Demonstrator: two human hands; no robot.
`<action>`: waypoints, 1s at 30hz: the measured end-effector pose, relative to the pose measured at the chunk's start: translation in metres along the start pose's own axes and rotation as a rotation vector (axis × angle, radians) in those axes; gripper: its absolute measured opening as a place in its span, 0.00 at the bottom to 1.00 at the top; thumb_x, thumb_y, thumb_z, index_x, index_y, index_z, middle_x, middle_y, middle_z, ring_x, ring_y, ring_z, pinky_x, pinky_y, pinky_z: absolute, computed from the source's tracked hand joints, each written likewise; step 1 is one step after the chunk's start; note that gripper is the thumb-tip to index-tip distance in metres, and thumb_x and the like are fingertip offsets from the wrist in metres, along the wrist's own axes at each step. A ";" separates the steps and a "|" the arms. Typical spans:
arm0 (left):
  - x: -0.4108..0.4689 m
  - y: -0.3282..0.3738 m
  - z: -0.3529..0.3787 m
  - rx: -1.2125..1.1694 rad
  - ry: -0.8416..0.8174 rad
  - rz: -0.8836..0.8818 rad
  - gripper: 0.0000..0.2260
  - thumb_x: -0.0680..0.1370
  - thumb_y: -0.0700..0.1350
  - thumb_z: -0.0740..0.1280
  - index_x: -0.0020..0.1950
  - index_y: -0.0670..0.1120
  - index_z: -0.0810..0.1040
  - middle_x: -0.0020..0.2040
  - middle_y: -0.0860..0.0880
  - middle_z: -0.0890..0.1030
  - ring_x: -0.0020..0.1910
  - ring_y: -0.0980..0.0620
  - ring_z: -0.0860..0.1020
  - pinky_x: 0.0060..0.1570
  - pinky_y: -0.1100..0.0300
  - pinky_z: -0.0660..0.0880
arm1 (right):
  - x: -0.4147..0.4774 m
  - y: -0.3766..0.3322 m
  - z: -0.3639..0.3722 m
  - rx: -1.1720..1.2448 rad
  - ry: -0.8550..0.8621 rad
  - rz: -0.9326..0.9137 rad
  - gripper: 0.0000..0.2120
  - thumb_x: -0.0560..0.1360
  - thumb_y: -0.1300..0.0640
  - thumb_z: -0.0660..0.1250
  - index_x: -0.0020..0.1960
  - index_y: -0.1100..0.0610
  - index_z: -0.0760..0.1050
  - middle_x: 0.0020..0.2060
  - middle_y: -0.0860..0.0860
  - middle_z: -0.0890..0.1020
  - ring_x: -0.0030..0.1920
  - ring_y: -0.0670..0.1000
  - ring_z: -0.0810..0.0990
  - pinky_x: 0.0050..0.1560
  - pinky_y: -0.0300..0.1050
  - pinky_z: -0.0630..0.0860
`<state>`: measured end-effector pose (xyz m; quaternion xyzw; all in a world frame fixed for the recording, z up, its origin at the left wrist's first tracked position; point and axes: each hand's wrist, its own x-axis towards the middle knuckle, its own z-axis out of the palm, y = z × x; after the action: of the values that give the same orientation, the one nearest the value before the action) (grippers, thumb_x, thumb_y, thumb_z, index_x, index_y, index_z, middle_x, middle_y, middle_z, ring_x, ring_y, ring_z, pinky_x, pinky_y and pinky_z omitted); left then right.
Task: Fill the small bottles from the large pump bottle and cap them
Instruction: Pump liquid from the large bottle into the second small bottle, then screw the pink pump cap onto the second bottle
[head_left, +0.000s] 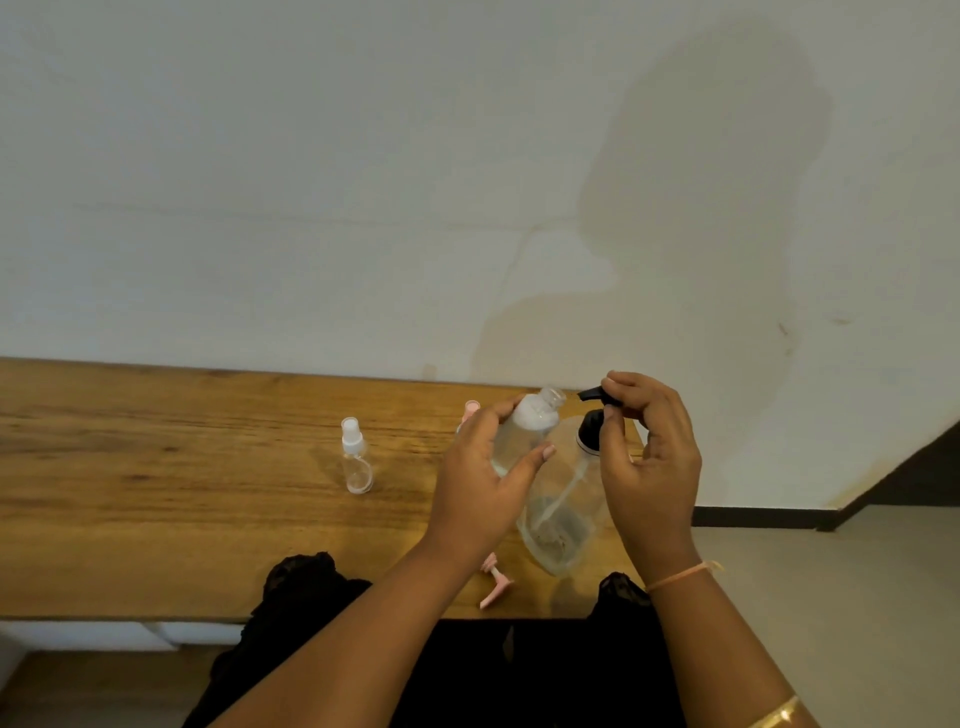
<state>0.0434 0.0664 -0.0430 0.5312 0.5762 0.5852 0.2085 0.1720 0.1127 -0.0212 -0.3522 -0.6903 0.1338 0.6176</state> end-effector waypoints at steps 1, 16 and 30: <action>0.000 0.000 -0.001 -0.017 0.012 -0.017 0.18 0.72 0.47 0.73 0.54 0.63 0.70 0.53 0.63 0.76 0.54 0.66 0.74 0.51 0.73 0.71 | 0.000 0.000 0.000 -0.006 -0.002 0.002 0.12 0.74 0.68 0.62 0.53 0.56 0.76 0.53 0.51 0.77 0.56 0.45 0.76 0.55 0.35 0.74; -0.005 -0.008 -0.032 -0.098 0.130 -0.183 0.15 0.72 0.42 0.73 0.55 0.53 0.74 0.52 0.58 0.79 0.50 0.64 0.76 0.44 0.75 0.71 | -0.010 -0.016 -0.006 -0.246 0.032 -0.276 0.12 0.75 0.66 0.62 0.58 0.61 0.74 0.59 0.56 0.74 0.60 0.47 0.71 0.61 0.31 0.65; -0.005 -0.019 -0.047 -0.074 0.157 -0.306 0.17 0.71 0.40 0.74 0.56 0.52 0.74 0.50 0.58 0.78 0.50 0.61 0.75 0.42 0.71 0.69 | -0.058 -0.009 0.056 -0.517 -1.119 0.297 0.12 0.77 0.63 0.60 0.60 0.59 0.73 0.54 0.56 0.79 0.53 0.55 0.78 0.50 0.46 0.75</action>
<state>-0.0023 0.0451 -0.0510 0.3820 0.6430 0.6069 0.2688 0.1156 0.0827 -0.0710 -0.4589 -0.8625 0.2108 0.0329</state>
